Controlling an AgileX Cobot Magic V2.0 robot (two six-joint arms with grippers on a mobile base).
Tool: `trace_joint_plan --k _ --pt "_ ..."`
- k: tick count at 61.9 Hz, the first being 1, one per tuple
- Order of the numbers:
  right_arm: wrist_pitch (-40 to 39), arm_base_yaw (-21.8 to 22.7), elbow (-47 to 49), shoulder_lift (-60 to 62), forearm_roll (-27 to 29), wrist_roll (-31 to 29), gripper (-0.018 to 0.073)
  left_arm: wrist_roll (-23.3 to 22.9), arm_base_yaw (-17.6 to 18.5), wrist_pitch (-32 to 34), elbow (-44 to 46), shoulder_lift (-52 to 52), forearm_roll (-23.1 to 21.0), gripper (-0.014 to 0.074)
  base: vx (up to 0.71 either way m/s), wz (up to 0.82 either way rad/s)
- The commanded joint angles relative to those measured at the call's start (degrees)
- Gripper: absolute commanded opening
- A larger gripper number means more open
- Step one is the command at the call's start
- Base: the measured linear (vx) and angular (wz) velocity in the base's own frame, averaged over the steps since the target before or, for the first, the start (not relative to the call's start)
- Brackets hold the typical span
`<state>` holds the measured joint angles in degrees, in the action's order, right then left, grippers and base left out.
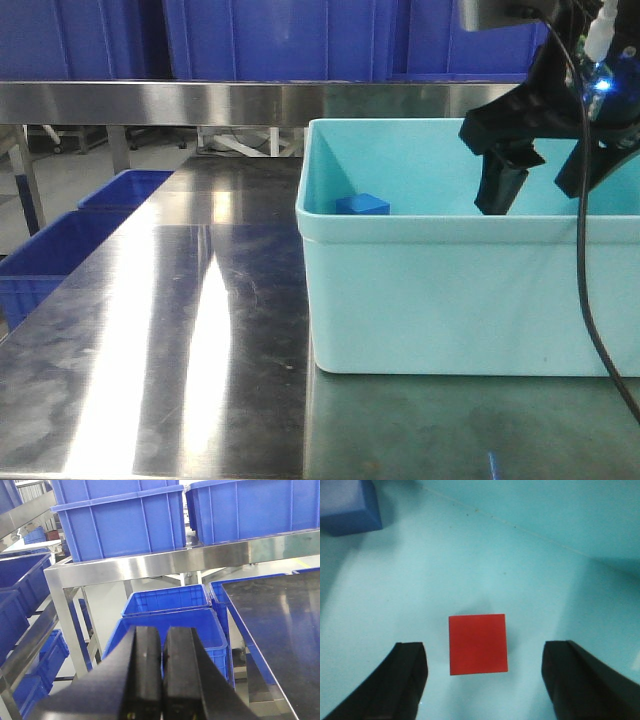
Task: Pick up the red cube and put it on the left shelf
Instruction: 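Lower the right gripper around the red cube and close it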
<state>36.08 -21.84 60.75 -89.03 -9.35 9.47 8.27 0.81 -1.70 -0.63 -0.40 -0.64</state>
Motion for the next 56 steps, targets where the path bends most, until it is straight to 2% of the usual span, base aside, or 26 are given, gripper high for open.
trace_joint_plan --k 1,56 --pt "-1.78 -0.09 2.1 1.14 -0.56 -0.55 0.0584 0.03 0.26 5.18 -1.26 -0.02 -0.27 0.0106 0.0 0.0" --pt "-4.64 -1.21 2.1 -3.3 -0.61 -0.55 0.0581 0.03 0.26 5.18 -1.26 -0.02 -0.27 0.0106 0.0 0.0"
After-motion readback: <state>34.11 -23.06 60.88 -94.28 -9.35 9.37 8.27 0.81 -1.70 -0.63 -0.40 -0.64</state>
